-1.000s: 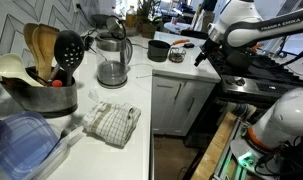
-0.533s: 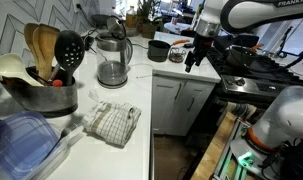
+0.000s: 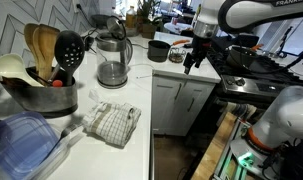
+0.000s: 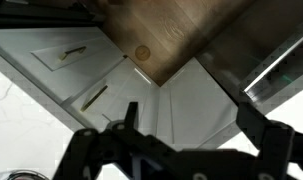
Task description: Place the utensil holder next to the stove
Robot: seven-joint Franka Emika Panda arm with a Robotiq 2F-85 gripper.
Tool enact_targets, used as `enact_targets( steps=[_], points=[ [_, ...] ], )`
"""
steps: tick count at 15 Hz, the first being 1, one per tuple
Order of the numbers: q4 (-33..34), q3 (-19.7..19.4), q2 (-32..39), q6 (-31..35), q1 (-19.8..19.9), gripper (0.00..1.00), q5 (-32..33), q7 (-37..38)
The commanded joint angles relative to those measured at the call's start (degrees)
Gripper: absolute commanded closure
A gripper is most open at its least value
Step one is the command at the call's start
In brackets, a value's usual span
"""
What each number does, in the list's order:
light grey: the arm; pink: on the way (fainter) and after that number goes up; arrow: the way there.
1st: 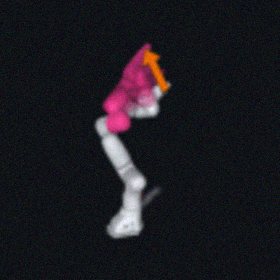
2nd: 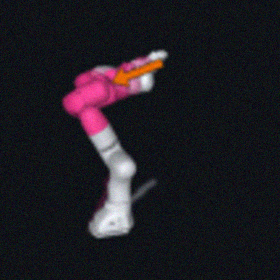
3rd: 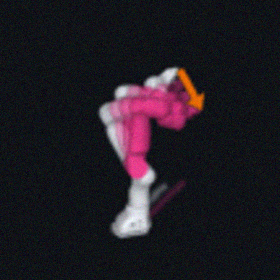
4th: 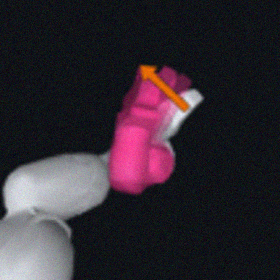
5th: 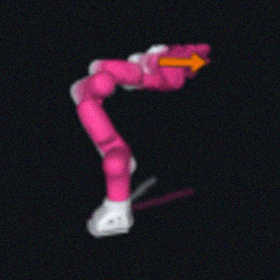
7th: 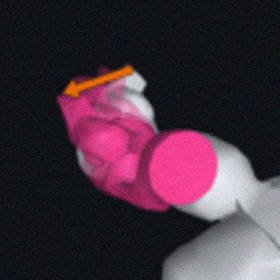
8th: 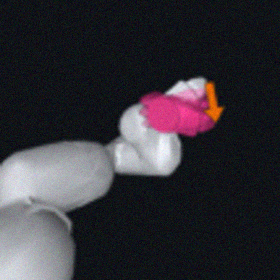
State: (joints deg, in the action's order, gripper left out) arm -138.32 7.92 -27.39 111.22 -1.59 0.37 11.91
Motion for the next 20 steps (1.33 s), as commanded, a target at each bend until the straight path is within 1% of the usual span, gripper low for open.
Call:
enact_targets(
  steps=[1,2,5,6,11,13,15,18,20],
  points=[
    [0.11,-0.40,0.05,-0.14,-0.43,0.00,0.20,0.15],
    [0.11,-0.40,0.05,-0.14,-0.44,0.00,0.20,0.15],
    [1.00,0.09,1.52,0.28,-2.43,0.00,-2.82,-0.29],
    [1.26,0.29,1.97,-0.11,-3.47,0.00,-4.69,-0.31],
    [2.39,3.35,4.69,0.83,-7.50,0.00,-17.08,5.90],
    [3.91,4.89,6.60,2.99,-8.54,0.00,-21.69,9.28],
    [6.37,6.30,9.00,7.37,-9.11,0.00,-25.13,12.37],
    [10.31,7.16,11.38,12.03,-8.82,0.00,-26.79,17.30],
    [12.69,7.16,12.43,15.51,-8.74,0.00,-26.05,17.91]
  ],
)
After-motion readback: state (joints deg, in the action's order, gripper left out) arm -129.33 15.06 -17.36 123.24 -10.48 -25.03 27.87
